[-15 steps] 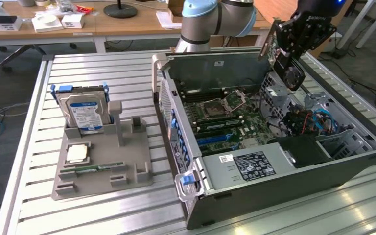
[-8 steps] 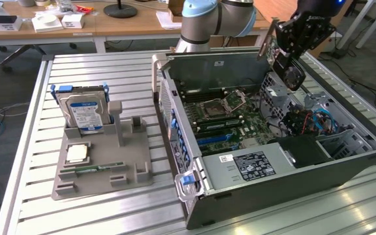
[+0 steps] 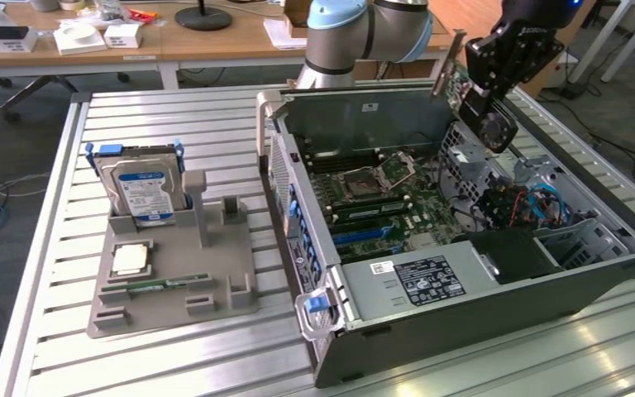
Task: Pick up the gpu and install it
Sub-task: 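Insert the gpu into the slot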
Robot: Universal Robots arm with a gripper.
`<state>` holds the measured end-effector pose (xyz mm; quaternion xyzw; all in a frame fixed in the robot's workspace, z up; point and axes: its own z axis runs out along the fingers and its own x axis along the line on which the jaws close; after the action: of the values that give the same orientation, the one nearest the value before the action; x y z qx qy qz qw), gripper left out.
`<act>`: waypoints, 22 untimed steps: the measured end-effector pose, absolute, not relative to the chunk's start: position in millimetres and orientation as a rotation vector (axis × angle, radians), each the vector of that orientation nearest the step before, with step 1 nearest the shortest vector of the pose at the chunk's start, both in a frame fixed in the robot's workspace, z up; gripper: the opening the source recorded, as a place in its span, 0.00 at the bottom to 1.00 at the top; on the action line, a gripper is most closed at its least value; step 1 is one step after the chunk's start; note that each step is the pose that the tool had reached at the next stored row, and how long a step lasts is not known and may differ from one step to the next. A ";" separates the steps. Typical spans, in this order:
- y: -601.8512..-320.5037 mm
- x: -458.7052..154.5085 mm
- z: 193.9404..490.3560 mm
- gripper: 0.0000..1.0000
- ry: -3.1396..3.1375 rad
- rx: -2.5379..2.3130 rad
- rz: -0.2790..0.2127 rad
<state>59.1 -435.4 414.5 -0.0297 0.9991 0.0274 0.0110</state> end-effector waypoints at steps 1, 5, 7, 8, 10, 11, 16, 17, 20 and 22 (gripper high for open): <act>-435.4 59.0 414.5 0.26 3.117 -0.104 0.086; -435.4 58.3 414.5 0.26 3.116 -0.141 0.086; -435.4 58.3 414.5 0.26 3.116 -0.157 0.086; -435.4 58.3 414.5 0.26 3.115 -0.165 0.086; -435.4 58.2 414.5 0.26 3.115 -0.180 0.086; -435.4 58.1 414.5 0.26 3.114 -0.188 0.086; -435.4 57.7 414.4 0.26 3.113 -0.224 0.087; -435.4 57.5 414.4 0.26 3.112 -0.231 0.087; -435.4 57.4 414.3 0.26 3.111 -0.250 0.087; -435.4 57.1 414.3 0.26 3.110 -0.263 0.087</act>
<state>57.1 -435.4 414.3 -0.0842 0.9960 0.0280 0.0094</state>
